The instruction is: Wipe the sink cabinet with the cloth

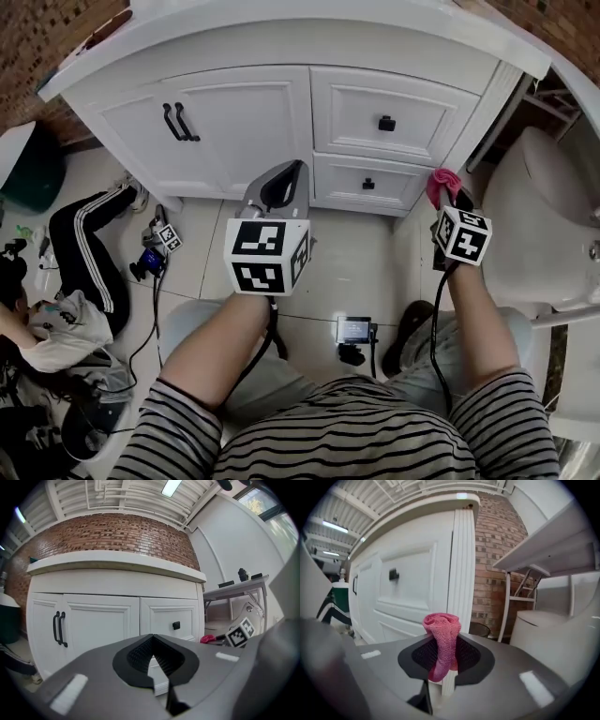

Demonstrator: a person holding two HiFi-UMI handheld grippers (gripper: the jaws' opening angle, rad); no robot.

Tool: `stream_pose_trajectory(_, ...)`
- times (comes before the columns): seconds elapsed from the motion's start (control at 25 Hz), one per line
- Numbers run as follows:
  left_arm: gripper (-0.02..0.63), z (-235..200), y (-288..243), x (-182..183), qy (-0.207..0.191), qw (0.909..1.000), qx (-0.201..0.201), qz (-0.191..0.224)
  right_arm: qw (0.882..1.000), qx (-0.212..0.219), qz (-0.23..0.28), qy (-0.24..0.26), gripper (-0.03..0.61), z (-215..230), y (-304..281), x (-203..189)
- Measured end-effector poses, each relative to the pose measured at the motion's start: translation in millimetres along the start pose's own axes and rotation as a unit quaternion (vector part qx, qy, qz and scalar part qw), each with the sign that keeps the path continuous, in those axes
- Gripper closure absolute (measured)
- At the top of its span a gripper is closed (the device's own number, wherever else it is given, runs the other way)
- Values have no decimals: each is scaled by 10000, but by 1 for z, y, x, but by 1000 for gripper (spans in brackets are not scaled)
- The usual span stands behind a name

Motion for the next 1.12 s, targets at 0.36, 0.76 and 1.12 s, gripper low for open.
stream_pose_trajectory(0.36,614,28,31,19,-139,9992,104,371,9848,988,1301,-585,488,-18,144,64)
stream_pose_trajectory(0.76,614,21,43,-4,142,9998,102,113,9823,1047,1485,-464,489,-33,148,59)
stream_pose_trajectory(1.12,614,31,39,4,-130,9996,27,240,9835,1146,1364,-328,489,-43,144,55)
Point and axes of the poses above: the fingertips, and each gripper's own axes: y backward along the fingers, z to its right, x out of its top, the point moved 8 cm from there along y, backward along the fingers, and after that the axes turned 6 degrees about -y, right-handed, at the moved point
